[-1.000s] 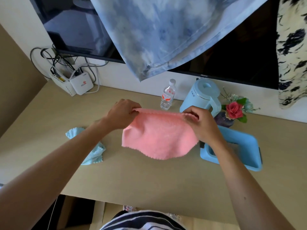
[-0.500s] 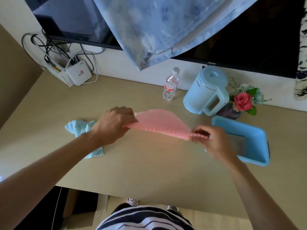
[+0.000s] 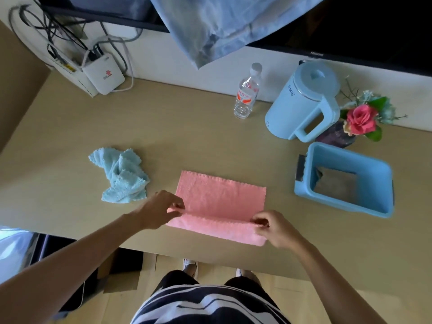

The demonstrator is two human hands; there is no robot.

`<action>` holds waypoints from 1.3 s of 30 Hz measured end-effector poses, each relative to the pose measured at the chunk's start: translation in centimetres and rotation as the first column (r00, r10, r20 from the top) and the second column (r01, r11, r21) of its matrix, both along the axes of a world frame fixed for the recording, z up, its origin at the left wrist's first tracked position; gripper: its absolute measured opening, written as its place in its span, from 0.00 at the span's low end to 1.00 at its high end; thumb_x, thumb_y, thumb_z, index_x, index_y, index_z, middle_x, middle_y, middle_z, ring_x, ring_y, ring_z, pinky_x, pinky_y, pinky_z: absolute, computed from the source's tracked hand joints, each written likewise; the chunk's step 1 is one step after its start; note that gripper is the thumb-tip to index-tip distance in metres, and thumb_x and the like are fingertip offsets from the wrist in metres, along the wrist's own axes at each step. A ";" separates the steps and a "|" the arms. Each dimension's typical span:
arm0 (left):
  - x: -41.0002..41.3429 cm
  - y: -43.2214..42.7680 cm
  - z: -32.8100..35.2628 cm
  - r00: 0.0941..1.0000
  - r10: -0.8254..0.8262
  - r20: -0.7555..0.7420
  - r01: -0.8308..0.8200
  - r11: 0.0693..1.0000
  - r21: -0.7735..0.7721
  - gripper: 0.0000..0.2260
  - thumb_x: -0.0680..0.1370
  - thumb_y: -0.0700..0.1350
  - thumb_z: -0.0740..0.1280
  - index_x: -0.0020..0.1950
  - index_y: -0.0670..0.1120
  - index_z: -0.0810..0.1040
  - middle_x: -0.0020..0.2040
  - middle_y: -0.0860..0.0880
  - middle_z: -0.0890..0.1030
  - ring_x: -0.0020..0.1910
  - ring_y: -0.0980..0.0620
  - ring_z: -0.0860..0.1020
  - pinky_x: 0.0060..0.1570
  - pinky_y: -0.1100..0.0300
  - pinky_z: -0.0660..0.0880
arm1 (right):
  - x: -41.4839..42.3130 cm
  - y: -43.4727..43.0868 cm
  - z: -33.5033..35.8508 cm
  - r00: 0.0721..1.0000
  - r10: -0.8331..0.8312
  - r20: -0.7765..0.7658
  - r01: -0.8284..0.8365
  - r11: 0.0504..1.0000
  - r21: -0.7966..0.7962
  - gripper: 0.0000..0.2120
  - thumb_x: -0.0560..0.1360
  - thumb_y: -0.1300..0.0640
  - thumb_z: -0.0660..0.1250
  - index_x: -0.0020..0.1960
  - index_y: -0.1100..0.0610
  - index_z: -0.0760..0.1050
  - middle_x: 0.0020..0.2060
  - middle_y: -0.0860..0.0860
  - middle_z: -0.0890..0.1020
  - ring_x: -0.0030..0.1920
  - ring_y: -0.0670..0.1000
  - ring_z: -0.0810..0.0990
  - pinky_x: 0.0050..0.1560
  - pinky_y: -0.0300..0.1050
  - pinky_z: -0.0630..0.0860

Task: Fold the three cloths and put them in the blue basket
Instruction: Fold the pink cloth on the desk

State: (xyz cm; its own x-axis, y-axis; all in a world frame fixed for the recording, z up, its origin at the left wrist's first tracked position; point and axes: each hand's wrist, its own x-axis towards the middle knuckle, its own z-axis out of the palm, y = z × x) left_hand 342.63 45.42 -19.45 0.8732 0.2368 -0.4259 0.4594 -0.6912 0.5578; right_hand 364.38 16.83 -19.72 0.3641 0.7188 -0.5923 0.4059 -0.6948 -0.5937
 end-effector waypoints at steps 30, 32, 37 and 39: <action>5.5 0.0 -6.8 0.802 0.597 0.009 -0.597 0.801 0.048 0.31 0.73 0.43 0.75 0.71 0.42 0.64 0.49 0.40 0.82 0.51 0.39 0.79 0.53 0.48 0.75 | 4.0 3.6 -6.4 0.823 -0.544 0.165 0.523 0.838 0.157 0.29 0.74 0.62 0.73 0.72 0.57 0.66 0.44 0.47 0.76 0.41 0.46 0.76 0.46 0.36 0.74; 4.7 -0.5 -6.9 0.811 0.585 -0.013 -0.582 0.810 0.072 0.27 0.74 0.40 0.72 0.70 0.42 0.65 0.49 0.40 0.81 0.50 0.38 0.79 0.51 0.47 0.75 | 3.6 3.2 -6.4 0.812 -0.559 0.167 0.536 0.828 0.162 0.29 0.74 0.66 0.71 0.72 0.58 0.65 0.37 0.47 0.73 0.36 0.43 0.73 0.38 0.32 0.71; 3.7 -1.2 -6.9 0.827 0.561 -0.037 -0.556 0.826 0.097 0.22 0.74 0.36 0.66 0.68 0.42 0.68 0.45 0.44 0.77 0.47 0.40 0.77 0.45 0.52 0.71 | 3.3 2.6 -6.9 0.781 -0.591 0.201 0.544 0.803 0.244 0.27 0.75 0.68 0.70 0.71 0.60 0.67 0.36 0.46 0.75 0.36 0.42 0.74 0.43 0.38 0.78; 3.3 -1.2 -6.9 0.837 0.543 -0.066 -0.536 0.839 0.100 0.22 0.73 0.37 0.67 0.67 0.43 0.69 0.44 0.43 0.79 0.44 0.41 0.77 0.40 0.54 0.71 | 3.2 2.5 -7.3 0.766 -0.607 0.212 0.545 0.788 0.286 0.28 0.75 0.66 0.71 0.71 0.61 0.66 0.39 0.47 0.76 0.38 0.44 0.76 0.49 0.45 0.80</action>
State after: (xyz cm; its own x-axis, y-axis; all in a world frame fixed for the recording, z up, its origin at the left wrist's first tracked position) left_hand 345.97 44.17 -26.31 0.5577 0.6929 -0.4570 0.8161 -0.3572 0.4543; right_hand 367.58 19.34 -27.02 0.8725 0.4069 -0.2707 0.1344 -0.7322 -0.6677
